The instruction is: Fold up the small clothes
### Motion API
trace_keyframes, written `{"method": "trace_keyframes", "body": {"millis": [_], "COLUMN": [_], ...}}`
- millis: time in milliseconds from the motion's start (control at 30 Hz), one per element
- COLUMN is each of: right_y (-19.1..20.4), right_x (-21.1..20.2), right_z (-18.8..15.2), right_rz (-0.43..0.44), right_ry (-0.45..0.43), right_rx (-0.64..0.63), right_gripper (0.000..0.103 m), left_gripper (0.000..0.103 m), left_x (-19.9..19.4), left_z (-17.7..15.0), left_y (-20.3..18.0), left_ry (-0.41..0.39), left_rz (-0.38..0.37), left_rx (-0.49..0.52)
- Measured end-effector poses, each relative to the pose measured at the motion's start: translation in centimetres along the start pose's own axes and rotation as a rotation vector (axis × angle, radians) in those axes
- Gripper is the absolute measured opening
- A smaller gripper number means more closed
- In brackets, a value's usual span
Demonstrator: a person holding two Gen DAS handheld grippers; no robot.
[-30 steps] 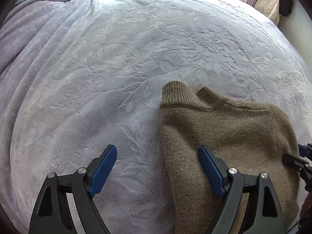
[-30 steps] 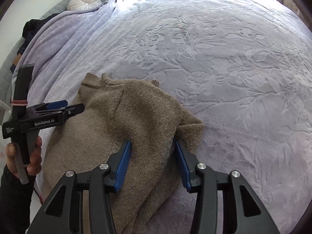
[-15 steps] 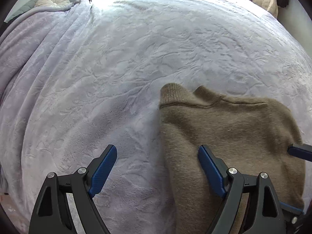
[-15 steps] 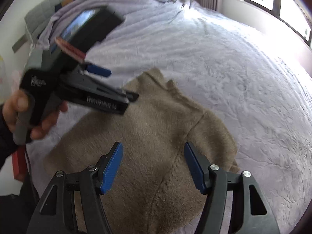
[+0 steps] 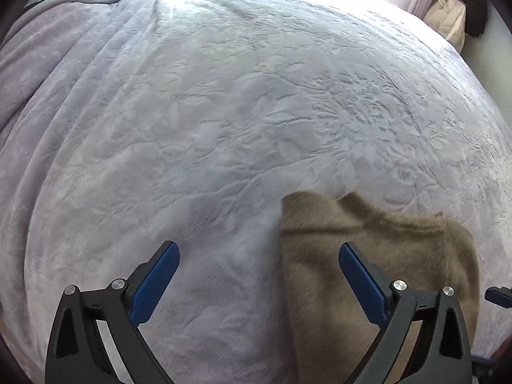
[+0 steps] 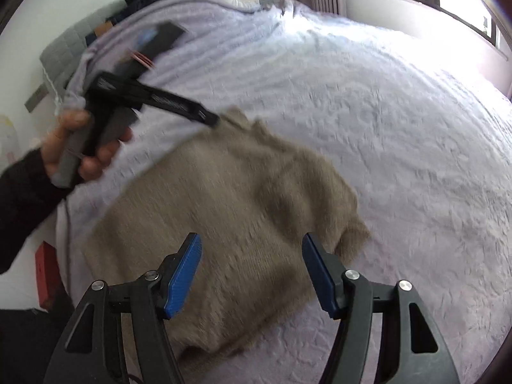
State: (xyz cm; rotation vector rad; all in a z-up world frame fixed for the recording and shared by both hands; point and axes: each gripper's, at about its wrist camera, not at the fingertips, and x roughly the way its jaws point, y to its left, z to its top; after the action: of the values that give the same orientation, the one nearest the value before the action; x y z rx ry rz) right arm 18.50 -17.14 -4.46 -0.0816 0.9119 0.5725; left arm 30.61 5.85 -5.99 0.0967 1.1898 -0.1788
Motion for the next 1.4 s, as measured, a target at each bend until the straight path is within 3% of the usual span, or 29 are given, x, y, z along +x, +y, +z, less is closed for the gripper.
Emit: {"method": "trace_keyframes", "body": {"millis": [67,100,167,267,333,400,533,667,733,800,867,967,1067,1200,1333,1367,1400], "right_y": [0.3,0.4,0.1,-1.8,-3.4,-3.4,0.8,5.5,6.2,5.7,5.2,5.8,6.9,7.6,6.9,6.8,7.0], "right_x": [0.3,1.0,2.9,6.3,5.1,2.4,-3.6,-4.4,-2.5,-0.6,-1.3,-4.2,-5.1,-1.5,2.6,3.0,2.7], "right_z": [1.3,1.9,2.7,1.9,1.2,0.8,0.0,-1.7,-3.3,-5.3,-6.2,-6.0,-4.1,-1.7,-1.5,-1.8,-2.3], "right_rz": [-0.016,-0.034,-0.064,-0.118,-0.059,-0.065,0.077,0.186,0.135,0.095,0.125,0.096,-0.033,-0.13,-0.178,-0.185,-0.195], "right_ry": [-0.018,-0.008,0.044,0.195,0.168,0.111,-0.054,-0.044,0.047,0.119,0.09,-0.012,-0.086,-0.05,0.068,0.068,0.051], "right_rx": [-0.002,-0.006,-0.005,0.046,0.164,0.213,0.12,-0.003,-0.013,0.039,0.104,0.134,0.125,0.108,0.104,0.11,0.116], "right_gripper": [0.075,0.076,0.076,0.076,0.076,0.076,0.076,0.077,0.077,0.075,0.076,0.077,0.08,0.08,0.079,0.079,0.079], "left_gripper": [0.101,0.101,0.101,0.101,0.101,0.101,0.101,0.101,0.101,0.101,0.101,0.101,0.101,0.101,0.101,0.101,0.101], "left_x": [1.6,3.1,4.8,3.3,0.1,-2.9,-6.8,-7.6,-6.4,-5.7,-6.6,-9.0,-10.1,-9.0,-4.7,-3.4,-3.3], "left_z": [1.0,1.3,1.5,1.1,0.0,-1.4,-5.5,-10.1,-11.5,-12.7,-13.2,-13.3,-12.7,-11.2,-10.0,-10.2,-10.6], "left_y": [-0.7,-0.8,-0.2,1.1,1.4,1.0,-1.9,-4.7,-4.8,-4.0,-3.0,-3.1,-4.3,-5.1,-5.7,-5.8,-5.6], "left_ry": [0.029,0.083,0.148,0.137,0.074,0.01,-0.047,-0.069,-0.039,-0.013,-0.014,-0.107,-0.176,-0.218,-0.095,-0.05,-0.059], "left_rz": [0.085,0.14,0.118,0.052,0.023,0.012,-0.075,-0.044,0.004,-0.058,-0.094,-0.032,-0.026,-0.005,0.051,0.067,0.054], "left_rx": [0.024,0.026,-0.011,-0.07,-0.067,-0.044,0.036,0.134,0.149,0.095,0.021,-0.001,-0.018,-0.039,-0.036,-0.027,-0.036]}}
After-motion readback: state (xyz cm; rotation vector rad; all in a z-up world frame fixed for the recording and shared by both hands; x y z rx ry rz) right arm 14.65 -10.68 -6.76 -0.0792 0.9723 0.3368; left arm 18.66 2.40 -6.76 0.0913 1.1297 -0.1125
